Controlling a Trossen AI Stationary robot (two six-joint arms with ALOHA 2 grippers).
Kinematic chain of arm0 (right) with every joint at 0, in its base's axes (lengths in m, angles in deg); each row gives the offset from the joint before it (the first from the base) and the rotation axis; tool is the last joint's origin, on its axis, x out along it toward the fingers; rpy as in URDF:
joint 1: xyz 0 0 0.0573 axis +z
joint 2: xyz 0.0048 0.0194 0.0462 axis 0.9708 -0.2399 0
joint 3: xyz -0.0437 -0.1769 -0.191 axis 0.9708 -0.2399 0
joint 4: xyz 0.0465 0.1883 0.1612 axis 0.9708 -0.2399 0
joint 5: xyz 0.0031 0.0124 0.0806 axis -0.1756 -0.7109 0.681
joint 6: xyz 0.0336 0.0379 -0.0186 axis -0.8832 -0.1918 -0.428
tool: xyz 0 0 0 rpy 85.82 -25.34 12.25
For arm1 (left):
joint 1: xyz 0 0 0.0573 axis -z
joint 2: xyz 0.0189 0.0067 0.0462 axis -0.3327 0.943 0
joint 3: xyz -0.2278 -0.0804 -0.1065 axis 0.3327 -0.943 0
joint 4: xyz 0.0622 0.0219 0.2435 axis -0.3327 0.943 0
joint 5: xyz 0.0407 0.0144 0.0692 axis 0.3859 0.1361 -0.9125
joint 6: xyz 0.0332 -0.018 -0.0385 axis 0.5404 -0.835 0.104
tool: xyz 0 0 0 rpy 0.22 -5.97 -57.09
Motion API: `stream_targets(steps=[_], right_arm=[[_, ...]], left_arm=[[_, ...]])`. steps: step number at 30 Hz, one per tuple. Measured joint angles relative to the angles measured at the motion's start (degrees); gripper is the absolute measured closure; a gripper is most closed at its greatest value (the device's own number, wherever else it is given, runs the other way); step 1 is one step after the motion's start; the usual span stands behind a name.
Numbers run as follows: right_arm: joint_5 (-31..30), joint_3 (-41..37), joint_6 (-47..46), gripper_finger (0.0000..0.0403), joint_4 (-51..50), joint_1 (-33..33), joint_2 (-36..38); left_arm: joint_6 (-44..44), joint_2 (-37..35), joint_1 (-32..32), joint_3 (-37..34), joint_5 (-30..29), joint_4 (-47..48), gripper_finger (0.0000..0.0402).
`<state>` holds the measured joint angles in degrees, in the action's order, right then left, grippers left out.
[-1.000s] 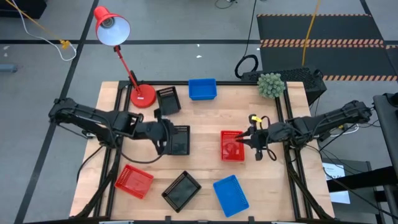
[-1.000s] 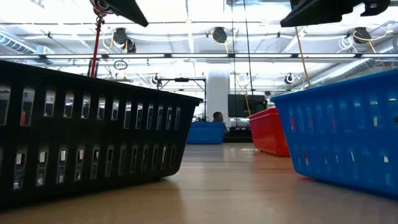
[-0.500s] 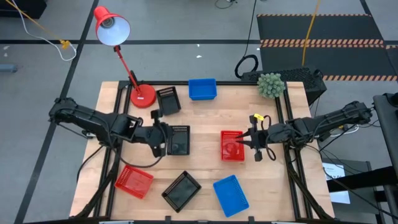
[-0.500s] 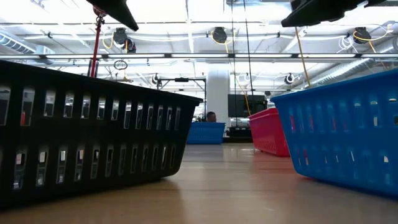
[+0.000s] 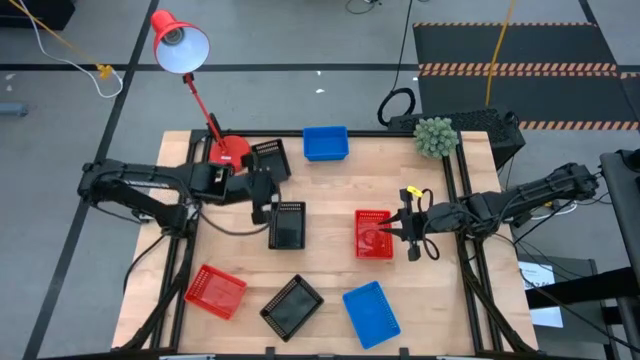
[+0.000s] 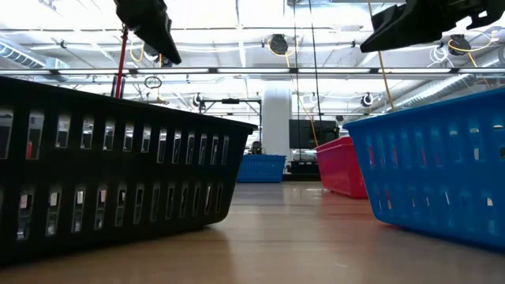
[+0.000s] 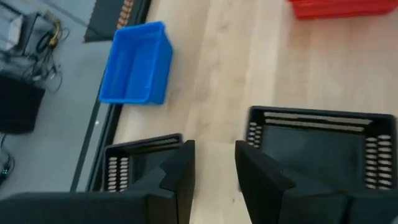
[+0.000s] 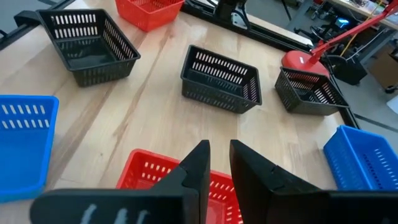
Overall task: Stack baskets by color
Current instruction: Stack the top black bin on top the middle black bin
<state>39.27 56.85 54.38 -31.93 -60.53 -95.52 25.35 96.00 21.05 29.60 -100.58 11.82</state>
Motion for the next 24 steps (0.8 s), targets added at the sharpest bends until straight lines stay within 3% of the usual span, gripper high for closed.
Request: stream_targets(steps=[5, 16, 24], right_arm=[[0.0, 0.0, 0.0, 0.0346, 0.43, 0.0, 0.0], [0.02, 0.0, 1.11, 0.0346, 0.34, 0.0, 0.0], [0.02, -0.02, 1.59, 0.0346, 0.32, 0.0, 0.0]], left_arm=[[0.61, 0.22, -4.15, -0.94, 0.52, -0.86, 0.0284], [5.59, 0.26, -11.16, -10.05, 2.52, -4.36, 0.0284], [26.6, 0.26, -14.03, -15.16, 2.34, -5.02, 0.0284]])
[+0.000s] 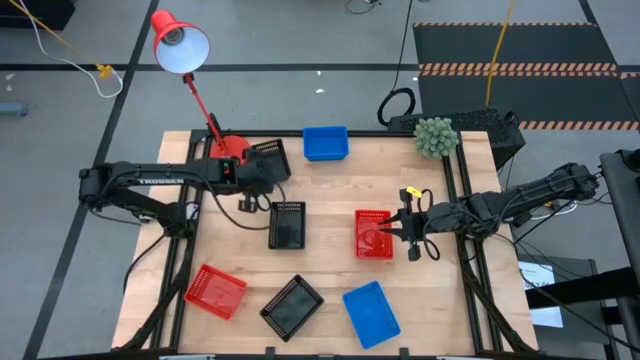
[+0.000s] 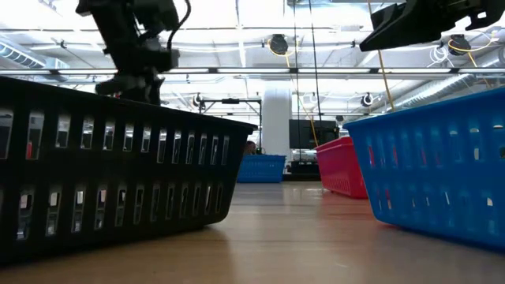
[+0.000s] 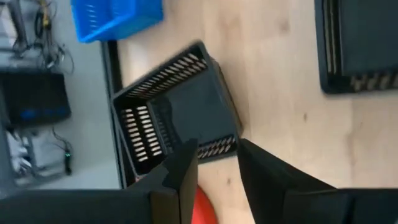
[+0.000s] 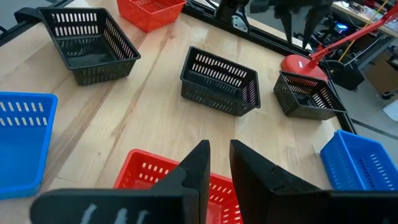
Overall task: Stack baskets by color
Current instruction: Stack the top black bin on top the middle black bin
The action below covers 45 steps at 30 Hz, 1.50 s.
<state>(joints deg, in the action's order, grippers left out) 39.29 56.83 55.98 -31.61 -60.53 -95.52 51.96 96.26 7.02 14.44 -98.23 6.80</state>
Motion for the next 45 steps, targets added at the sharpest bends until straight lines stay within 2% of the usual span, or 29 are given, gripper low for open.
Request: stream_targets(steps=[6, 14, 24, 35, 45], right_arm=[[0.01, 0.0, -0.04, 0.0346, -0.02, 0.0, 0.0], [0.02, -0.02, 0.35, 0.0346, -0.04, 0.0, 0.0], [0.03, -0.02, 1.49, 0.0346, -0.04, 0.0, 0.0], [0.04, -0.02, 1.37, 0.0346, -0.17, -0.01, -0.02], [0.04, -0.02, 1.86, 0.0346, -0.24, -0.02, -0.02]], left_arm=[[13.91, 0.0, -1.62, -4.78, 0.04, -1.92, 0.0284], [25.91, -0.02, -3.97, -9.17, 0.49, -6.97, 0.0284], [39.34, -0.04, -9.87, -10.45, 5.82, -13.47, 0.0284], [46.64, 1.93, -15.11, -10.5, 8.83, -13.71, 0.0284], [50.6, 6.9, -16.21, -10.5, 9.02, -15.36, 0.0284]])
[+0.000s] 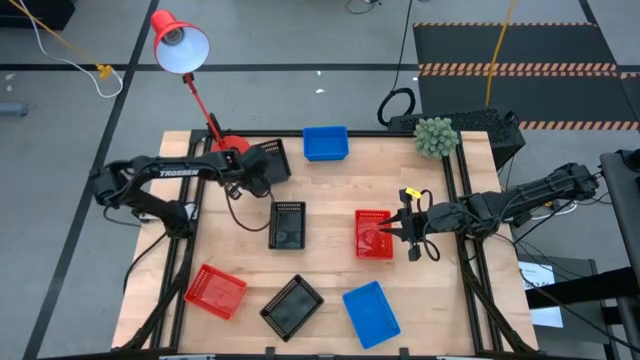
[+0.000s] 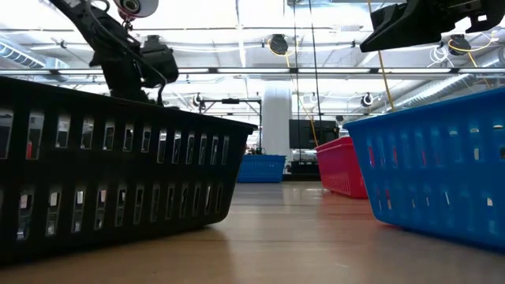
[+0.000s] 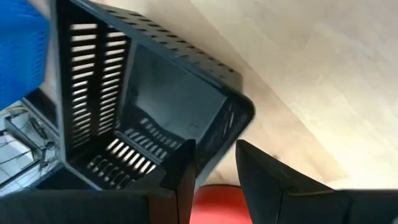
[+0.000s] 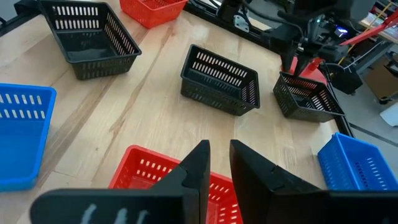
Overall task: Stack baskets by color
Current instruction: Stack the top black bin on top the middle black bin
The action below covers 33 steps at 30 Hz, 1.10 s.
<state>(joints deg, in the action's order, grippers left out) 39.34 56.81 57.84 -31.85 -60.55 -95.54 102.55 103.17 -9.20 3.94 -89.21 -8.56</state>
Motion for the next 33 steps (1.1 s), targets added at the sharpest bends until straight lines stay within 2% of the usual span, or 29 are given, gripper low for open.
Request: stream_targets(steps=[5, 13, 17, 21, 28, 33], right_arm=[[0.0, 0.0, -0.28, 0.0346, -0.33, 0.0, 0.0], [0.0, 0.0, -0.02, 0.0346, -0.31, 0.01, 0.0], [0.0, 0.0, -0.02, 0.0346, -0.42, 0.0, 0.0], [0.0, 0.0, 0.0, 0.0346, -0.44, 0.0, 0.0], [0.0, 0.0, 0.63, 0.0346, -0.57, 0.02, 0.0], [-0.02, 0.0, 0.64, 0.0346, -0.57, 0.0, 0.0]], left_arm=[[1.58, 1.88, -0.32, 0.0, 0.0, -3.6, 0.0295], [-0.16, 1.88, -0.27, 0.0, 0.04, -4.84, 0.039], [-0.15, 1.81, 1.02, 0.0, -1.91, -5.14, 0.0383], [-0.59, 0.11, 2.85, 0.58, -5.65, -5.58, 0.0393], [-3.69, -6.67, 6.64, 1.07, -6.08, -5.5, 0.0387], [-6.29, -12.42, 12.33, 1.07, -6.23, -4.87, 0.0395]])
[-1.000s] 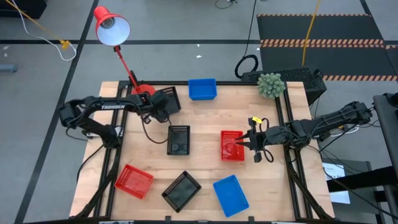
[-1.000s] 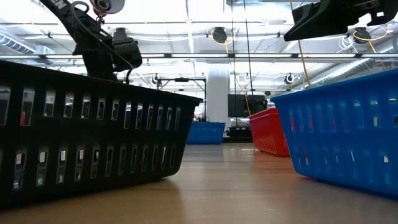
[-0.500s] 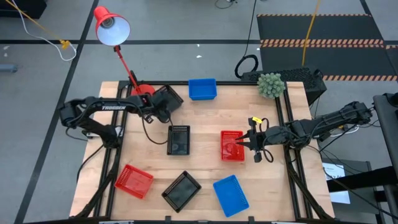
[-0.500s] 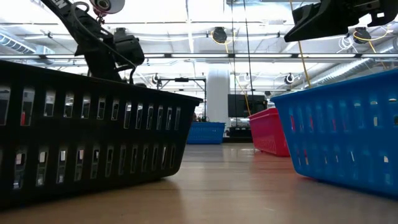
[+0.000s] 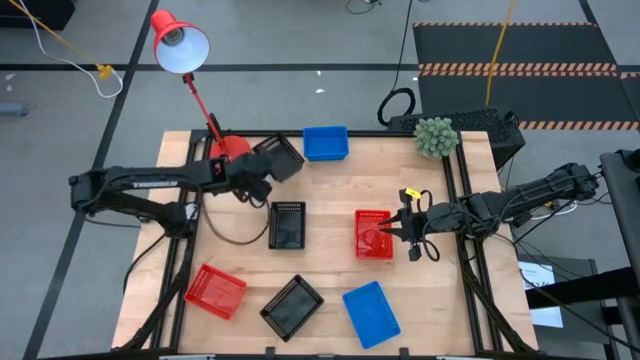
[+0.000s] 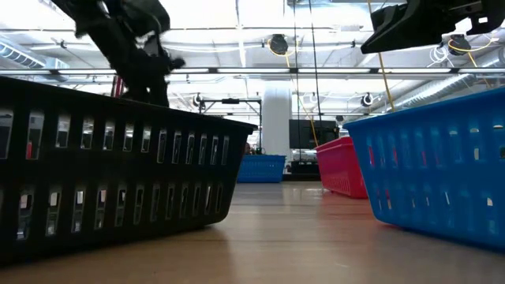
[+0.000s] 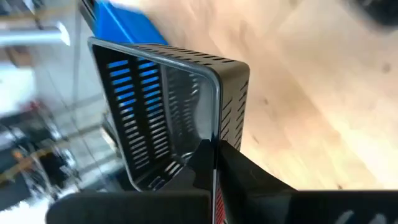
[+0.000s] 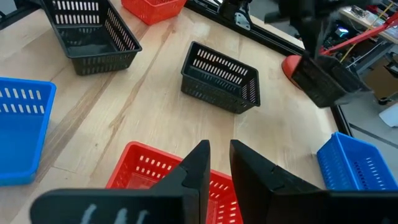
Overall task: Stack baskets by color
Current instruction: Stack the top black bin on top the middle black bin
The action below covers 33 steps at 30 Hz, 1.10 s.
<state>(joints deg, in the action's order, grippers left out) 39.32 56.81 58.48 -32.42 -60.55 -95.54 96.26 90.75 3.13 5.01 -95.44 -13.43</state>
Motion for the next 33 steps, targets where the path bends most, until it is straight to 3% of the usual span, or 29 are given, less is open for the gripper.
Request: stream_targets(steps=[11, 16, 33], right_arm=[[0.01, 0.0, -0.01, 0.0346, -0.04, 0.0, 0.0], [0.0, 0.0, -0.5, 0.0346, -0.07, 0.0, 0.0], [-0.24, 0.0, -7.48, 0.0346, 0.83, 0.0, 0.0]], left_arm=[[0.76, -7.8, 16.57, 0.02, -0.16, 0.34, 0.0395], [1.59, -7.82, 23.48, 0.02, -3.69, 0.15, 0.0392], [3.74, -7.33, 38.67, 0.02, -4.86, 0.26, 0.039]])
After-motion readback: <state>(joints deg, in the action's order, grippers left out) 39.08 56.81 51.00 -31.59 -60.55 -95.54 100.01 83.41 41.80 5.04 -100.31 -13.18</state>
